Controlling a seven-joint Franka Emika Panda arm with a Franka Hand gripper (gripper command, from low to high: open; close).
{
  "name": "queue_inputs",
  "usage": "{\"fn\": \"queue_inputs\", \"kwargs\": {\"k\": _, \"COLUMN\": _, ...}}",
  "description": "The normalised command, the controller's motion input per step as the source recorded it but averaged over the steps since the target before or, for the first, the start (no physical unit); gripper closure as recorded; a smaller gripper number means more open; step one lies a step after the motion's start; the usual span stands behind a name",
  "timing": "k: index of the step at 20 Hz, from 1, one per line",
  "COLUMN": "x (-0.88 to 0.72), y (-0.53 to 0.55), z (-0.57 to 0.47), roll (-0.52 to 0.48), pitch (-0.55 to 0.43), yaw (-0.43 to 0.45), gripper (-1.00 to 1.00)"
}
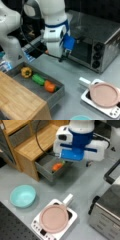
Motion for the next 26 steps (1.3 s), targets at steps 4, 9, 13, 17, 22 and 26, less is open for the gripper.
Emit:
{"fn": "queue_inputs", "kwargs": {"k": 4, "x": 0.41, "y": 0.22, "z": 0.38, "roll": 0.244, "pitch": 0.285, "yaw": -0.438, "gripper": -1.00}}
{"fn": "queue_inputs", "kwargs": {"k": 9, "x": 0.39, "y": 0.14, "z": 0.24, "roll": 0.170, "pitch": 0.235, "yaw": -0.289, "gripper": -1.00}}
{"fn": "queue_inputs", "kwargs": {"k": 13, "x": 0.31, "y": 0.09, "z": 0.17, "roll": 0.154, "pitch": 0.202, "yaw": -0.209, "gripper": -1.00}}
{"fn": "queue_inputs", "kwargs": {"k": 17, "x": 0.25, "y": 0.00, "z": 0.17, "roll": 0.154, "pitch": 0.227, "yaw": -0.140, "gripper": -1.00}}
{"fn": "queue_inputs", "kwargs": {"k": 22, "x": 0.21, "y": -0.05, "z": 0.15, "roll": 0.129, "pitch": 0.251, "yaw": -0.094, "gripper": -1.00}}
{"fn": "queue_inputs", "kwargs": {"k": 26, "x": 0.23, "y": -0.06, "z": 0.07, "roll": -0.019, "pitch": 0.234, "yaw": 0.020, "gripper": -1.00}}
